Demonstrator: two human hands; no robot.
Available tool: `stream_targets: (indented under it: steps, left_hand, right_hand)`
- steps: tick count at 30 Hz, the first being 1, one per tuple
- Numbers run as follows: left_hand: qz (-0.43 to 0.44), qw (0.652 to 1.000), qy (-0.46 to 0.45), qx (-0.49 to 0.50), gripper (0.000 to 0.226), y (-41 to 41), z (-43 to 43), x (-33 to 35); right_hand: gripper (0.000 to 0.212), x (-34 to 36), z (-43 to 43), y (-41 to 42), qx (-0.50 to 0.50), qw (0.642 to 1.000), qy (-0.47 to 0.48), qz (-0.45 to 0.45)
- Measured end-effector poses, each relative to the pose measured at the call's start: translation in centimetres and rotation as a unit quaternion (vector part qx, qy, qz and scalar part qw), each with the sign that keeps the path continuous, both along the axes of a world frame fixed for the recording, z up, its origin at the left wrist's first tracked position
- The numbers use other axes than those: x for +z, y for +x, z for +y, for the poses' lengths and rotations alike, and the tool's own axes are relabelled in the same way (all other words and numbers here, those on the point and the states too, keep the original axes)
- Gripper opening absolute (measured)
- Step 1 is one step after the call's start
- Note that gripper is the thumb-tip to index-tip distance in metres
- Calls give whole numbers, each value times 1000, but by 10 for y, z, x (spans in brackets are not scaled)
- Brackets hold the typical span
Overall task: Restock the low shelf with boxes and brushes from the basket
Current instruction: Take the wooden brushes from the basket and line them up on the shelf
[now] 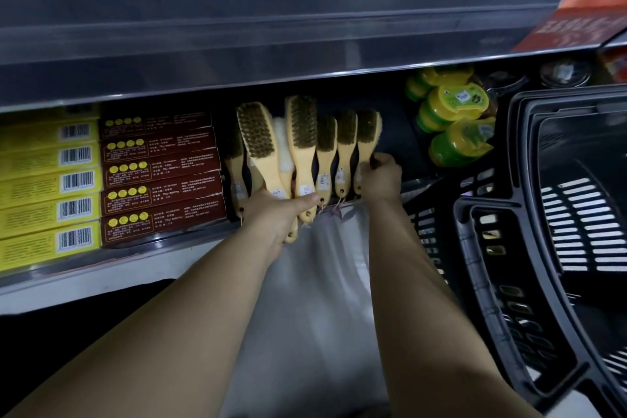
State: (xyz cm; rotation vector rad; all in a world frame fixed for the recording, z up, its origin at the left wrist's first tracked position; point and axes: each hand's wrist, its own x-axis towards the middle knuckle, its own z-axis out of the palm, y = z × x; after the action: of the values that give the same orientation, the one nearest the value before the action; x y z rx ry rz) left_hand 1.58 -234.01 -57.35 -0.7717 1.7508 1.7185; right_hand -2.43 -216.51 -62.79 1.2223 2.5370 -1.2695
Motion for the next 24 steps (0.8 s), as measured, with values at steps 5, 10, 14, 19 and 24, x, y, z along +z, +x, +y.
stream_targets:
  steps: [5, 10, 14, 19, 24]
  left_hand:
    - [7, 1000, 13, 9, 19, -2, 5, 0]
    - [46, 998, 30, -2, 22, 2, 10, -1]
    - [32, 996, 77, 28, 20, 1, 14, -1]
    - [32, 999, 17, 24, 11, -2, 11, -4]
    - [62, 997, 12, 40, 22, -3, 7, -6]
  right_hand:
    - [17, 36, -31, 26, 58, 981, -151, 102]
    - [18, 46, -50, 44, 138, 942, -302, 54]
    - [14, 42, -35, 32, -4, 946, -300, 122]
    - [31, 19, 6, 3, -177, 954, -216, 107]
    - [31, -1, 16, -8, -90, 992, -88, 29]
